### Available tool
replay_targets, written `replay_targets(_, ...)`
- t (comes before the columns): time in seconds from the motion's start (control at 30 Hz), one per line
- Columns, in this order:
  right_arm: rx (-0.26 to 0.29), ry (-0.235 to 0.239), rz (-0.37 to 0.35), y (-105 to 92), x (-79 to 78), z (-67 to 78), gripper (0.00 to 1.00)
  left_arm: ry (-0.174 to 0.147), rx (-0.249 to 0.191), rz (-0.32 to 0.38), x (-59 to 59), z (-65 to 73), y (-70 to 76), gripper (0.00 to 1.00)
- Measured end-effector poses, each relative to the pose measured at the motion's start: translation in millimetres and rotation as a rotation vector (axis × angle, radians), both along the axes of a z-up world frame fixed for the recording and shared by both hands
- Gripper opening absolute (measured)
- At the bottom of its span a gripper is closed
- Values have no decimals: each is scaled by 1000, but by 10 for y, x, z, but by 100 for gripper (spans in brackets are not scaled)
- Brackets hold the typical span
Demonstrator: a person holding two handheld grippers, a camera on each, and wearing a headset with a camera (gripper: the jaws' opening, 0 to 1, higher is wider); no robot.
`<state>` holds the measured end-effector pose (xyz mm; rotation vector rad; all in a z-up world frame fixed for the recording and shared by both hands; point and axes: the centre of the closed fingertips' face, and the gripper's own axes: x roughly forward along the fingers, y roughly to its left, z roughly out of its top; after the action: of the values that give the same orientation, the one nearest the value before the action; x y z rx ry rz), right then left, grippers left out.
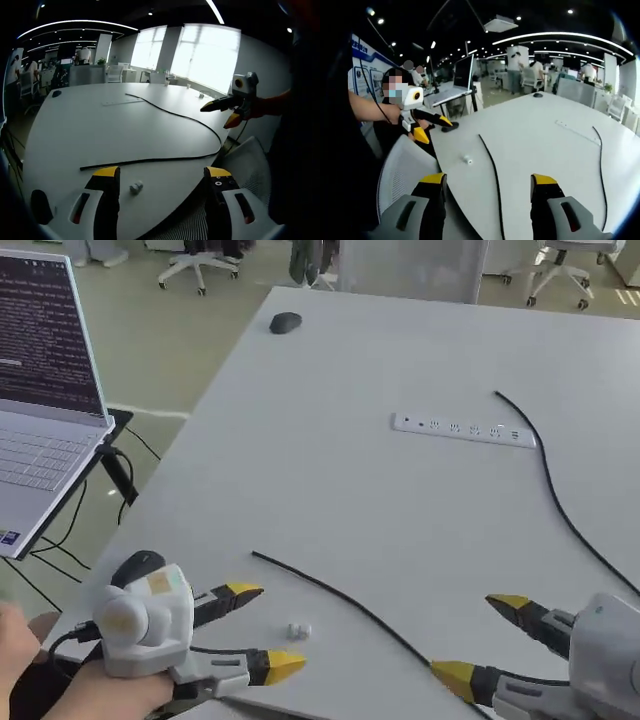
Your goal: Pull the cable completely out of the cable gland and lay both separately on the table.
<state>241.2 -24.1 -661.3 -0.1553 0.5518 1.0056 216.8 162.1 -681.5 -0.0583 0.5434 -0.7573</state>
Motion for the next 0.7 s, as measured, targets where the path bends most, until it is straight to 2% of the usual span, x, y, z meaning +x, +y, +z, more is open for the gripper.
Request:
replay_targets(0.1,-10,5,-4,-58,-87,-78,69,-2,-1,13,-32,-1,-10,70)
replay_targets(0.23,-16,10,-19,-121,-117,-150,72,-9,-1,33,-53,1,-2,73)
replay_targets(0.3,-14,34,-46,-165,-125,-184,72,1,3,40,-60,-3,13,73)
replay_targets(0.37,-17,42,-53,-181,-136,-193,71,-21,15,34,-52,30,18,73)
replay_targets(0.47,-1,74,-75,-214,-160,-250,76,-13,6,52,-35,37,46,75)
replay_targets(0.53,-2,74,-77,-226,-178,-263,77,-15,8,52,-36,49,45,76)
replay_targets(0.57,0,74,-77,-223,-193,-271,77,-5,25,48,-50,28,58,76)
replay_targets(0.63,-4,79,-73,-211,-226,-303,79,-8,41,52,-43,9,87,77)
replay_targets(0.67,-5,79,-71,-202,-232,-315,80,0,39,54,-44,-6,96,79)
replay_targets(0.7,-8,84,-66,-191,-243,-330,81,24,30,57,-58,-37,107,81)
